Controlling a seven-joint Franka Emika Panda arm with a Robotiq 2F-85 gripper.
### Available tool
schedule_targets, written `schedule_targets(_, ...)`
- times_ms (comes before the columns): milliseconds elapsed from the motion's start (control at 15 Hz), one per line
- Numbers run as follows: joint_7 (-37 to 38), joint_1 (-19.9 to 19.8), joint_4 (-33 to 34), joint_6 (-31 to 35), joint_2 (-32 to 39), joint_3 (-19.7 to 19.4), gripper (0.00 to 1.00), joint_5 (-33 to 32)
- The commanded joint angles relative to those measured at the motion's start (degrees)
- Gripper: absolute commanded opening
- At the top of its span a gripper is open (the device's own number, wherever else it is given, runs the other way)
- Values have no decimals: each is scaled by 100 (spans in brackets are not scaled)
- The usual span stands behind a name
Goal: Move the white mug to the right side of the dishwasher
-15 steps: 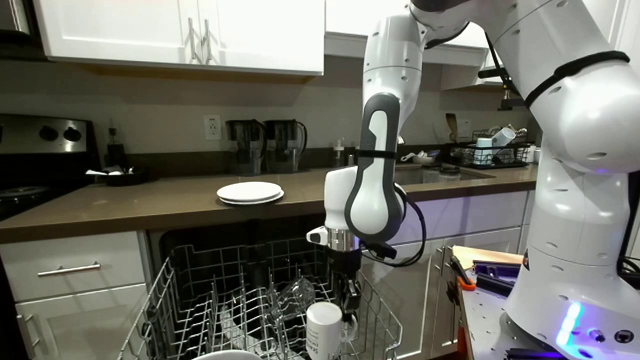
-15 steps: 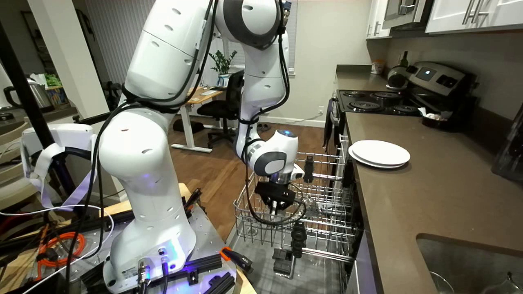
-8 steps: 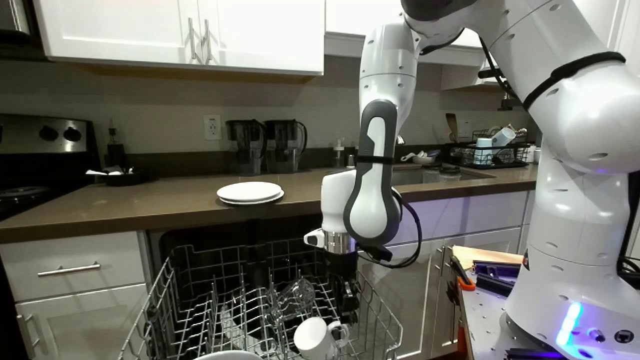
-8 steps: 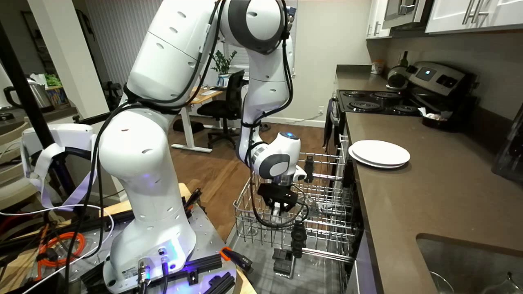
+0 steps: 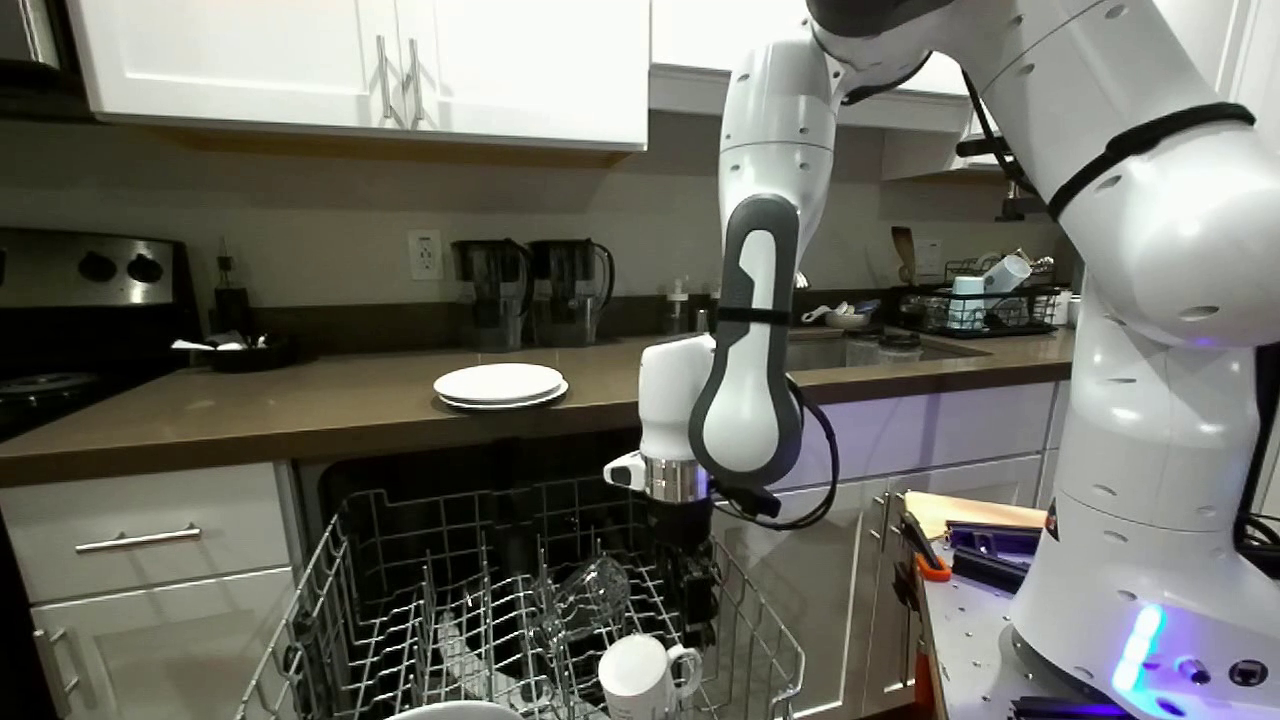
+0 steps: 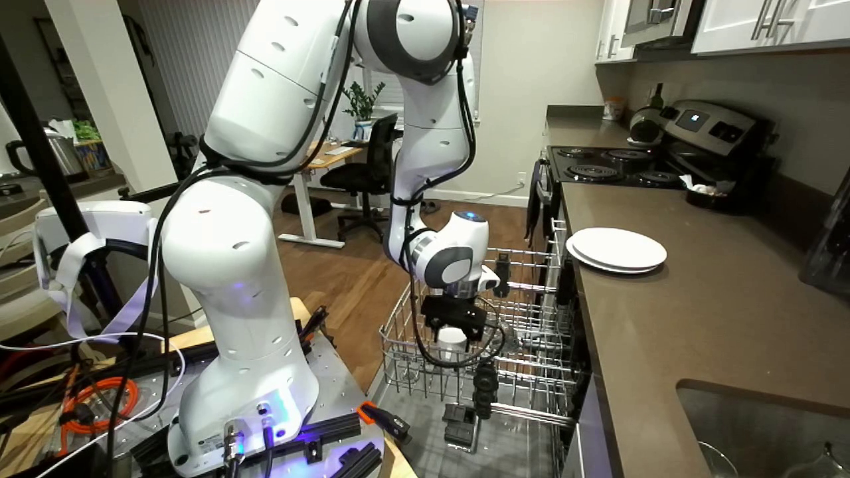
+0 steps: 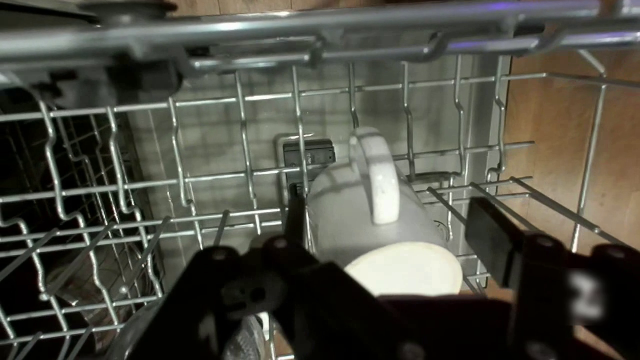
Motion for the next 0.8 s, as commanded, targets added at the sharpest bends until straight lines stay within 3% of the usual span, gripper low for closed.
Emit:
schedule_targets(0,128,-170,-268,-351,-532,185,100,-183)
schedule_targets(267,-318,-746,-436,-1166,-1042,903,100,144)
schedule_targets(400,-394,-746,-492,-1573,-1364,1016,100,366)
schedule_targets(733,-603,-342,-629,-2246,-2226,774,100,758)
